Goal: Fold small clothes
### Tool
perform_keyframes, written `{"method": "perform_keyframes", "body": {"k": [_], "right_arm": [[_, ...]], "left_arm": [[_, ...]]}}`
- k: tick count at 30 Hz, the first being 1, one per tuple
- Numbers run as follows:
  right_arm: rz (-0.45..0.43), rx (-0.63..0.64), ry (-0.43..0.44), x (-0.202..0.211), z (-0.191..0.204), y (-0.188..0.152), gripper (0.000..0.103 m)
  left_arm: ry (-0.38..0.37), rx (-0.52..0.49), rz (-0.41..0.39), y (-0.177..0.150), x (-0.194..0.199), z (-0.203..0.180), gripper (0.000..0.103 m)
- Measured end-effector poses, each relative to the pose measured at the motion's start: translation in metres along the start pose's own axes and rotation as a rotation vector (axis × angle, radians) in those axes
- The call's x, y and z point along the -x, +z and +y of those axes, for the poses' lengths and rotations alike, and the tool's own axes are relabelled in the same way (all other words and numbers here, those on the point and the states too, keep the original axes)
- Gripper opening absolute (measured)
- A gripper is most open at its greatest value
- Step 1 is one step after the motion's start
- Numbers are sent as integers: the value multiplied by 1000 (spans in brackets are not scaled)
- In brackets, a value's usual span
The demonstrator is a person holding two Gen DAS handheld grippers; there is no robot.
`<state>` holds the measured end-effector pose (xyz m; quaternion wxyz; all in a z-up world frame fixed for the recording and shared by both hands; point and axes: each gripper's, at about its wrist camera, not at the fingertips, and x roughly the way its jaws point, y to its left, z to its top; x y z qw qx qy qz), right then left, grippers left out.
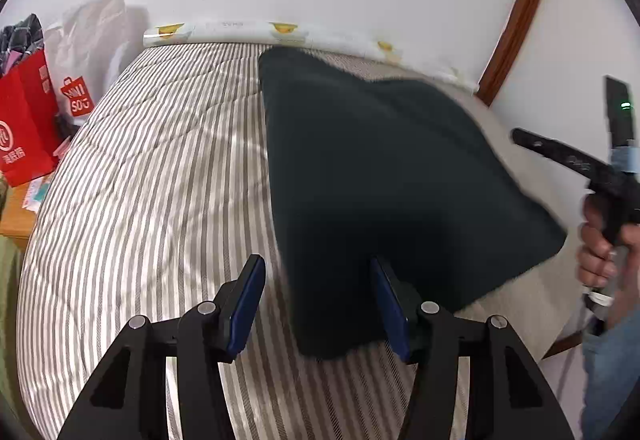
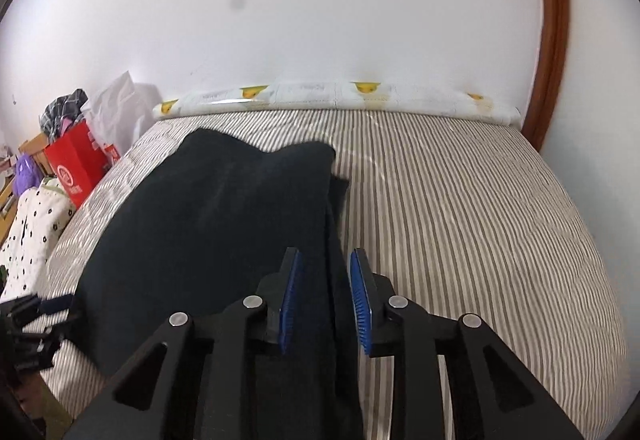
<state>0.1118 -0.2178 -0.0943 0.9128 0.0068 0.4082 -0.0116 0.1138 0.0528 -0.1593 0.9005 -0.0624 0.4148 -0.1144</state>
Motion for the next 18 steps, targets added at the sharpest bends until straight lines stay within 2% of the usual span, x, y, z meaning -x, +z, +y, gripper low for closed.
{"method": "perform_keyframes", "body": {"k": [4,10,13,18], "right_arm": [[12,15,9,-27,2,33,34],[90,-20,55,-79,0,73,40],[125,-35,59,-105,-1,83,41],[175,-77,81,-136,-6,87,41]], "left_arm": [[45,-2,-56,36,3,4,53],[65,-12,-50,80,-21,8,52],[74,-31,-47,93,-34,8,52],[47,-32,-5,109,-62,10,52]]}}
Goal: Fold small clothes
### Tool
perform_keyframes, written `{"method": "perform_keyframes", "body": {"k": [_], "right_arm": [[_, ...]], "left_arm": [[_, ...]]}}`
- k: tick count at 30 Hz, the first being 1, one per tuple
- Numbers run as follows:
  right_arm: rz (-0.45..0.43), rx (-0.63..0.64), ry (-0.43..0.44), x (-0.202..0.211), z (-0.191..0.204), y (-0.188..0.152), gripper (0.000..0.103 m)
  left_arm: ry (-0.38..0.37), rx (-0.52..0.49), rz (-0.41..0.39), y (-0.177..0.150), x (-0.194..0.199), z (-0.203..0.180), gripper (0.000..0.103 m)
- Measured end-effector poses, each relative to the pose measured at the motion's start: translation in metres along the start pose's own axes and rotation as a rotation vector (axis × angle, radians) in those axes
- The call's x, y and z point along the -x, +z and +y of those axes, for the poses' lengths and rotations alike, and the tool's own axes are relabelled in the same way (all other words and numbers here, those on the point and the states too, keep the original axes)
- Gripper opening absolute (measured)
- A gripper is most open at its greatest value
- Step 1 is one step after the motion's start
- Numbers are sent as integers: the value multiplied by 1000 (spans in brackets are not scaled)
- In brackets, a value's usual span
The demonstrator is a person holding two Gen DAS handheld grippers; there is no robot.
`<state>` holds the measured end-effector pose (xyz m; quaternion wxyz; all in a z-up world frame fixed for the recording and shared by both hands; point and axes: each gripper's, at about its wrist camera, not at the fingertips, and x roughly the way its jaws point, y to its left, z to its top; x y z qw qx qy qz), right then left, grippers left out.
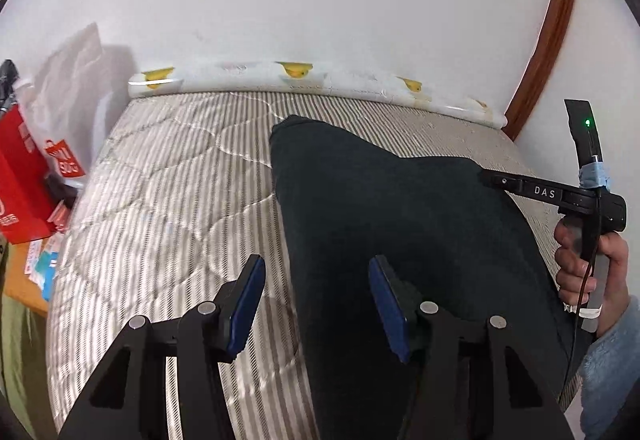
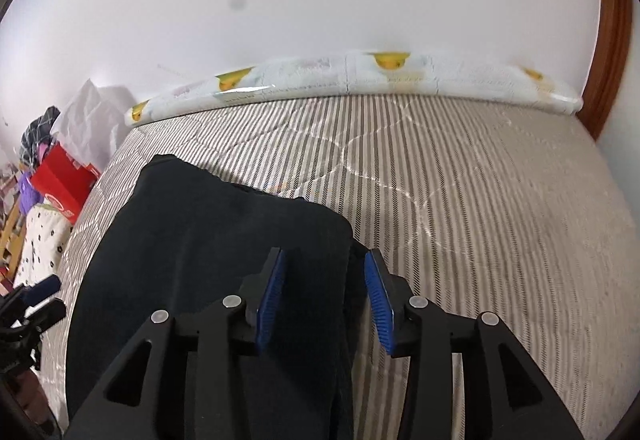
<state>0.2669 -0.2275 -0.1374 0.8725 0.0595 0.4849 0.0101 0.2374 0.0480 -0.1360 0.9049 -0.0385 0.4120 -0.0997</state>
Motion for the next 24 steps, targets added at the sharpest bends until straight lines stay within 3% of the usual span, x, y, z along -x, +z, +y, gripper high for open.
{"method": "perform_keyframes", "body": {"k": [3,4,7,10,15,20,24], "right_arm": [[20,-5,19,-10,-1,4,37],[23,-1,31,-12,-1,5,23],[-27,48,16,-7,4,5,8],[-94,58,-56,0,1,3,7],[-26,69,-91,-22,-1,-3,10],[-64,-22,-65,24,-17,-11,17],[-44,34,-43,62,-7,-47,17]], "left_arm": [[-8,-9,13,0,-12,-4,52],[-7,-15,16,0,-16,-5,52],[-17,-14,25,1,-22,-6,52],[-34,4,30,1,-25,-4,52],[-24,-14,48,-4,-25,-10,51],[-32,-28,43,-19,-8,-17,51],[-25,-46,32,-37,10,-25,51]]}}
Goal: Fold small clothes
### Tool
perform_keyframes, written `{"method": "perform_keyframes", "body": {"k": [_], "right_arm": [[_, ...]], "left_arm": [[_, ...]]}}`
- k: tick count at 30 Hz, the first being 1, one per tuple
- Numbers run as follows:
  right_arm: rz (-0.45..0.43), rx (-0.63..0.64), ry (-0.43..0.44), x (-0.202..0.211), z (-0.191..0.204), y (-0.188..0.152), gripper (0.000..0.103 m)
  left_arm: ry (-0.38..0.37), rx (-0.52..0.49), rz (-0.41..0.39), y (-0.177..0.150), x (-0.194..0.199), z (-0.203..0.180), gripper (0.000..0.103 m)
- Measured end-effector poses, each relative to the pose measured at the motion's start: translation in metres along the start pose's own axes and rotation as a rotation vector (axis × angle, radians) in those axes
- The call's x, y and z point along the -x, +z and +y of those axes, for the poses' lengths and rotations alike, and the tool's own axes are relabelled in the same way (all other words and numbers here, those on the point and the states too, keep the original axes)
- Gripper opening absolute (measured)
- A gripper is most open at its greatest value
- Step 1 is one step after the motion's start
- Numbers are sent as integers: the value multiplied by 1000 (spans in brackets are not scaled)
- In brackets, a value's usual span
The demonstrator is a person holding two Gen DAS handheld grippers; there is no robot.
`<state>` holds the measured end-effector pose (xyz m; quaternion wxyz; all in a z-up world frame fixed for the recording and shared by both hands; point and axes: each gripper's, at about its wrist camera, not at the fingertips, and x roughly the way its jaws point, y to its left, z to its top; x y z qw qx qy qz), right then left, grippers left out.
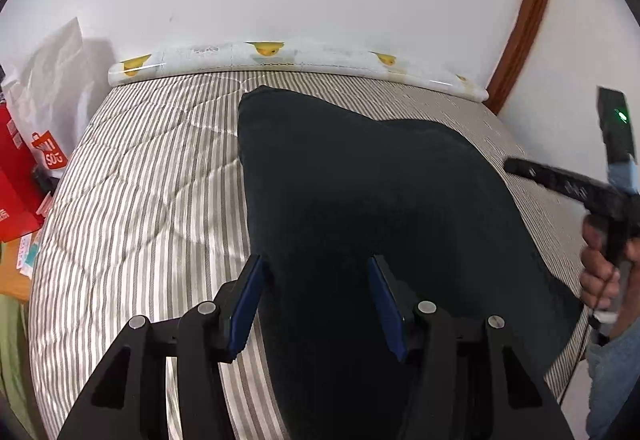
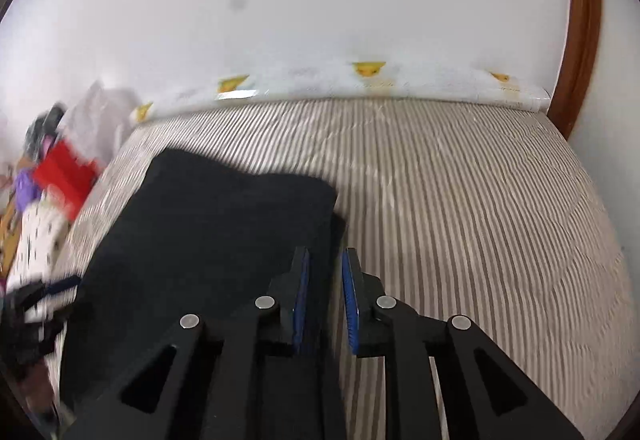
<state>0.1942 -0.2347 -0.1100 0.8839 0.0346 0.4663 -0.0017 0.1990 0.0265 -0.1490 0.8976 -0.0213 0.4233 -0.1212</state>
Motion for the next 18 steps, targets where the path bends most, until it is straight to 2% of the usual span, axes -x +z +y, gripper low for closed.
{"method": "perform_keyframes", "body": {"k": [6,10,12,18], "right_arm": [[-8,48,-24,43,14,-71,19],[13,71,-102,48,11,-121,15],[4,56,-147,53,9,-133,15],[-71,25,-171,105,14,-137,16]], "left_arm": [[9,23,-5,-32,24,-4,51],[18,27,-15,-47,42,-5,51],[29,25,-20,-54,51,-8,51],[50,20,-56,-66,83,-24,51]]}}
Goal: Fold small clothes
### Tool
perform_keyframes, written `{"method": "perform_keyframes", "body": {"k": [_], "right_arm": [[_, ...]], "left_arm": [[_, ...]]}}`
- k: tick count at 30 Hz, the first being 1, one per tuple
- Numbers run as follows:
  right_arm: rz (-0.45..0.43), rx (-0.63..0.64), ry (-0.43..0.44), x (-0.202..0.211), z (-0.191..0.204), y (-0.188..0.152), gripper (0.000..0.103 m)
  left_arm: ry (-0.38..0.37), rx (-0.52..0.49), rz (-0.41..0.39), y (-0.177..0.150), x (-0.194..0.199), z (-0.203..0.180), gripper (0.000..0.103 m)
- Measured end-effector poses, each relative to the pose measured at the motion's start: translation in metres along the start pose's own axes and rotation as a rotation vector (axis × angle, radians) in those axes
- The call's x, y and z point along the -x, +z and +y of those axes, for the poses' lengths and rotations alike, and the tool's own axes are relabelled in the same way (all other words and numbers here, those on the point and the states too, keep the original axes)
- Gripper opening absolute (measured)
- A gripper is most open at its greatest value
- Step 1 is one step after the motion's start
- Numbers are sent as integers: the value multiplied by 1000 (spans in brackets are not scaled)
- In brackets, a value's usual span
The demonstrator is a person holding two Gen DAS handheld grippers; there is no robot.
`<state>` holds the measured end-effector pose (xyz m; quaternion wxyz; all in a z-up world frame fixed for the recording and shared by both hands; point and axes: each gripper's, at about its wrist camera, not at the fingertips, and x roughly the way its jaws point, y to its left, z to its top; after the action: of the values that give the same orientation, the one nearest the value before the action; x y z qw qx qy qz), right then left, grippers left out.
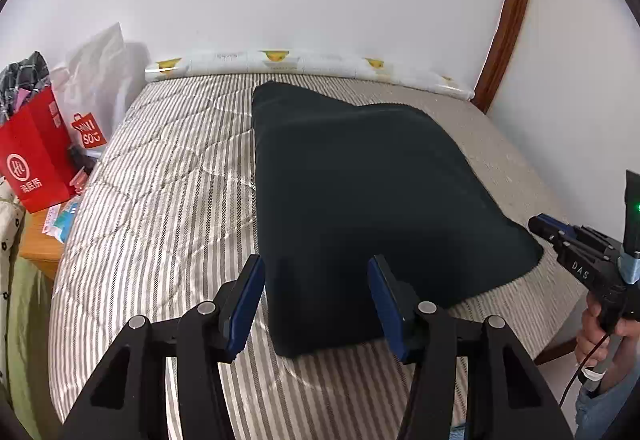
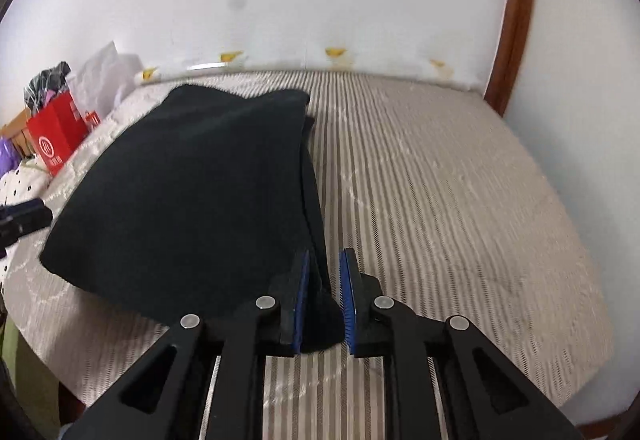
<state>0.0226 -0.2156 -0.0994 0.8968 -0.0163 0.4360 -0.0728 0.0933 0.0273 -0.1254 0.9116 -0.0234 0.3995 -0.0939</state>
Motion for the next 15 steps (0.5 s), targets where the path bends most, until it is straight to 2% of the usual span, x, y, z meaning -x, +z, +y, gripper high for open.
{"method": "perform_keyframes", "body": {"k": [3,4,5,7,8,13,15], "right_arm": [[-33,-10,-14,27,2,4,21],[-36,-19,-15,35,1,5,29],[-40,-27,-14,42,1,5,42],[-53,-39,-14,60,0,7,57],[-59,-43,-18,67,-1,7,61],[-115,-74,-26,115,-6,7,72],[-124,-78,-23,130,-7,6,72]], "left_arm": [[17,5,-30,-1,20,-8,58],[26,3,-42,0,26,-11,61],[34,0,-52,0,33,-14,63],[46,-4,-71,0,48,-20,66],[51,-8,-81,-1,55,-22,68],[92,-31,-135,-6,94,-34,80],[99,-26,-152,-11,109,-36,82]]}}
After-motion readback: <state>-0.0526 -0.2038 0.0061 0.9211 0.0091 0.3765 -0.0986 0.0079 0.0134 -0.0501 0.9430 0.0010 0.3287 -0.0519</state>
